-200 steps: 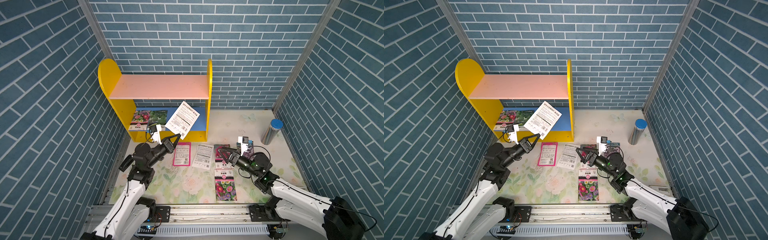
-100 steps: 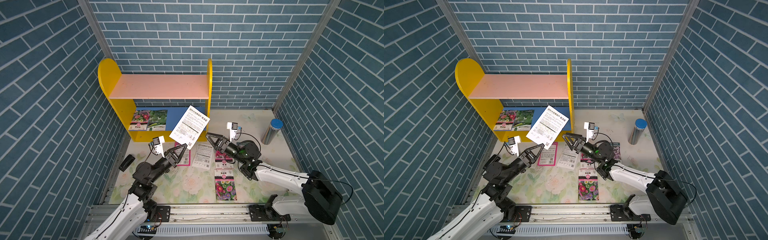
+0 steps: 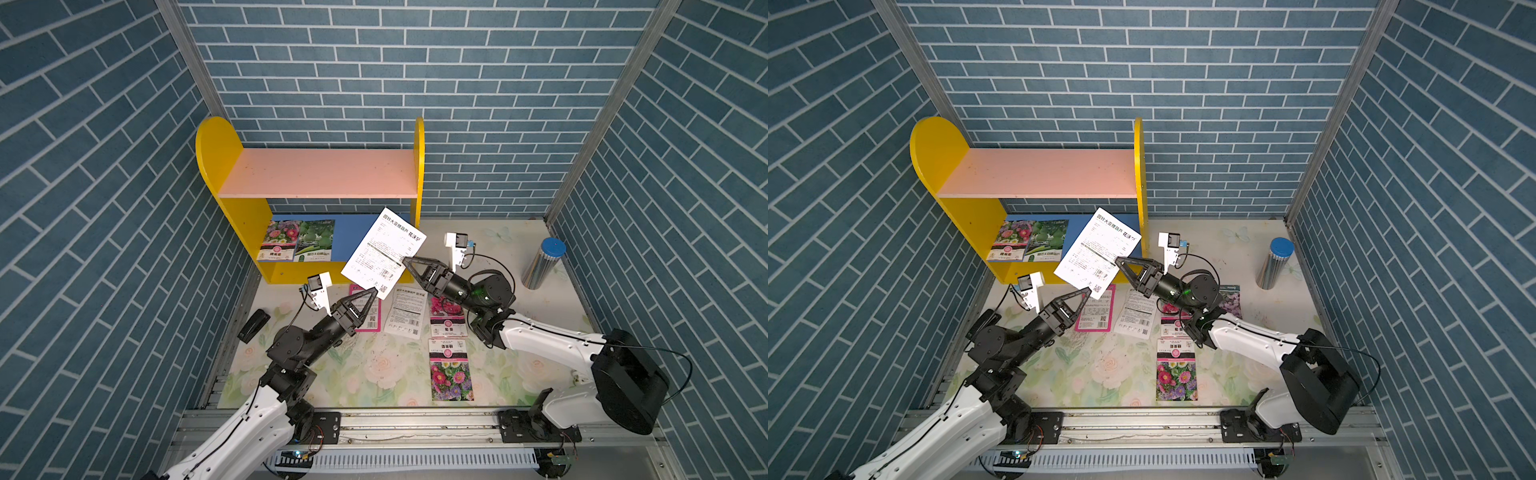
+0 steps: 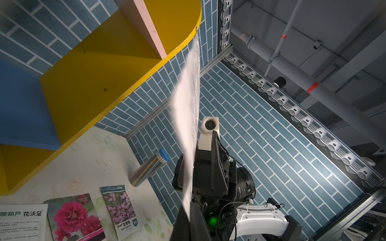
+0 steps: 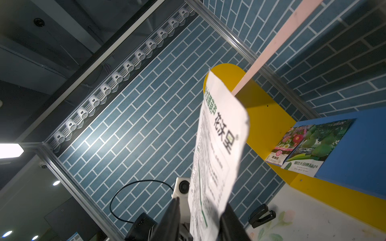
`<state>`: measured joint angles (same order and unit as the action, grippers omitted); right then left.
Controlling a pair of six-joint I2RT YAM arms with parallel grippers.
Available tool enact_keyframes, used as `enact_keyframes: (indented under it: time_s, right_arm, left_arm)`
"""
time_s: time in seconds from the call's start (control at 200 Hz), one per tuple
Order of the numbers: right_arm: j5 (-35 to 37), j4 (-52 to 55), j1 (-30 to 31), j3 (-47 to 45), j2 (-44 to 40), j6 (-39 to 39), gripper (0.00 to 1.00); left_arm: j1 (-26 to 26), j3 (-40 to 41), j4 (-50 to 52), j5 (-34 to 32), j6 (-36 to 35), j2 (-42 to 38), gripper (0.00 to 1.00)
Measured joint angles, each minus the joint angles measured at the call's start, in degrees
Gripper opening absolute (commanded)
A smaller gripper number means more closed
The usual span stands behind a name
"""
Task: Take the seed bag off the shelf
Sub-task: Pick up the seed packet from the shelf, then place the seed packet at the center of the board.
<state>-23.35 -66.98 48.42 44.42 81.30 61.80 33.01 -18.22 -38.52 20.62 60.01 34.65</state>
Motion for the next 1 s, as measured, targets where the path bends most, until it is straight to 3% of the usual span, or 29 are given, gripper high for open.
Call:
enact_keyframes:
  time_s: [0.09,0.145,0.225,0.35,0.445,0.76,1.0]
  right_arm:
    - [-0.3,0.1,0.0,0.2,0.7,-0.2,0.00]
    - [-0.2,0.1,0.0,0.3,1.0,0.1,0.00]
    - [-0.3,0.2,-0.1,0.3,1.1,-0.1,0.00]
    - [-0.4,2.3,0.0,0.3,0.6,-0.8,0.00]
    - [-0.2,6.8,-0.1,0.1,-1.7,-2.6,0.00]
    - [1.5,32.2,-1.2,-0.2,-17.5,-13.3,0.00]
    - [-1.1,48.7,-1.5,-1.7,-22.8,-17.3,0.00]
  left_arm:
    - [0.2,0.0,-0.2,0.0,0.0,0.7,0.00]
    - [0.2,0.0,-0.2,0.0,0.0,1.2,0.03]
    - [0.2,-0.2,0.7,-0.2,-0.5,1.7,0.26]
    - [0.4,-3.7,7.8,-0.5,-3.9,2.6,0.78]
    - [0.4,-10.1,16.4,-2.0,-8.2,4.7,1.00]
    - [0.4,-31.6,45.8,-9.0,-26.1,12.9,1.00]
    - [0.4,-37.9,61.6,-13.3,-37.3,16.1,1.00]
